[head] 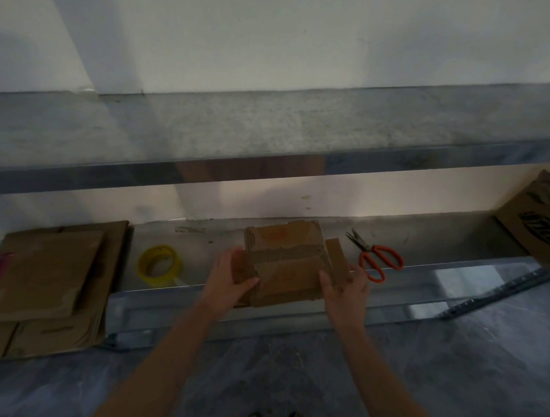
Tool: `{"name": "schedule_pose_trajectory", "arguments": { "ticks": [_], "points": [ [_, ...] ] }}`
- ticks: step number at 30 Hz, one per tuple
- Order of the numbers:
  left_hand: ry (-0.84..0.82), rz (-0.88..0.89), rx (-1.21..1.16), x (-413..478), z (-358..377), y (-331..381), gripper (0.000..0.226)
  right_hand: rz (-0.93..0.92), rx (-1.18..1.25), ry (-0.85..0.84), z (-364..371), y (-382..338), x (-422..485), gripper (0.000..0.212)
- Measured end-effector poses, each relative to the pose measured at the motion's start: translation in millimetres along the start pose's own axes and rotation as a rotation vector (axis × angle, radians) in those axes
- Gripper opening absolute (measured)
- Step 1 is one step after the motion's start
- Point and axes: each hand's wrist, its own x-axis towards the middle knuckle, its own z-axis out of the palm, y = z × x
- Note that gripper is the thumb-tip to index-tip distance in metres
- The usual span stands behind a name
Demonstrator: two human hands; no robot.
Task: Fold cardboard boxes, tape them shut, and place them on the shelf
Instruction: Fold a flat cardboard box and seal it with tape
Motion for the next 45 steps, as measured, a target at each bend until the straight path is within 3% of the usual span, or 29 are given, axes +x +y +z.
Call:
{"name": "schedule_pose_trajectory", "arguments": {
  "ticks": [2, 4, 6, 8, 11, 14, 17, 21, 25, 28, 31, 39, 45],
  "points": [
    [-0.113, -0.011, 0.122, 16.6, -12.8, 6.5, 0.107, 0.097, 0.197, -0.055, 6.4, 3.4, -10.5, 0.070],
    [-0.242, -0.035, 0.174, 31.1, -22.2, 16.3, 0.123, 0.211, 0.384, -0.048, 14.2, 8.2, -21.6, 0.078],
    [-0.294, -0.035, 0.126, 41.6, -25.0, 22.9, 0.120, 0.381, 0.562, -0.004, 19.7, 5.8, -30.1, 0.076],
    [-0.310, -0.034, 0.028, 48.5, -24.0, 28.8, 0.106, 0.462, 0.648, -0.110, 24.9, 5.0, -34.0, 0.059],
    [-0.292, -0.085, -0.046, 50.7, -21.0, 27.0, 0.090, 0.290, 0.491, -0.212, 24.6, 5.3, -36.9, 0.047],
    [-0.157, -0.091, -0.050, 32.7, -22.0, 12.2, 0.093, 0.120, 0.451, -0.210, 16.5, 0.4, -31.3, 0.062],
    [-0.095, -0.090, -0.011, -1.2, -14.0, -9.1, 0.102, 0.094, 0.452, -0.308, 13.5, -4.5, -20.0, 0.065],
    [0.037, -0.136, -0.226, -30.8, 2.5, -22.8, 0.080, 0.054, 0.370, -0.370, 19.5, -7.0, -5.4, 0.068],
    [0.084, -0.072, -0.247, -31.5, 8.4, -20.9, 0.080, -0.043, 0.186, -0.506, 15.9, -16.8, 11.4, 0.068],
    [0.084, -0.067, -0.148, -22.0, 9.7, -14.9, 0.080, -0.169, -0.106, -0.523, 18.7, -19.2, 20.9, 0.089],
    [0.098, -0.049, -0.088, -10.7, 8.7, -9.4, 0.079, -0.215, -0.196, -0.530, 25.6, -21.6, 28.5, 0.088],
    [0.047, -0.052, 0.100, -14.5, 8.1, -13.2, 0.084, -0.275, -0.263, -0.529, 24.8, -11.1, 17.7, 0.083],
    [0.031, -0.034, 0.076, -32.4, 7.4, -19.8, 0.090, -0.297, -0.283, -0.565, 17.0, -3.6, 2.8, 0.092]
  ]
}}
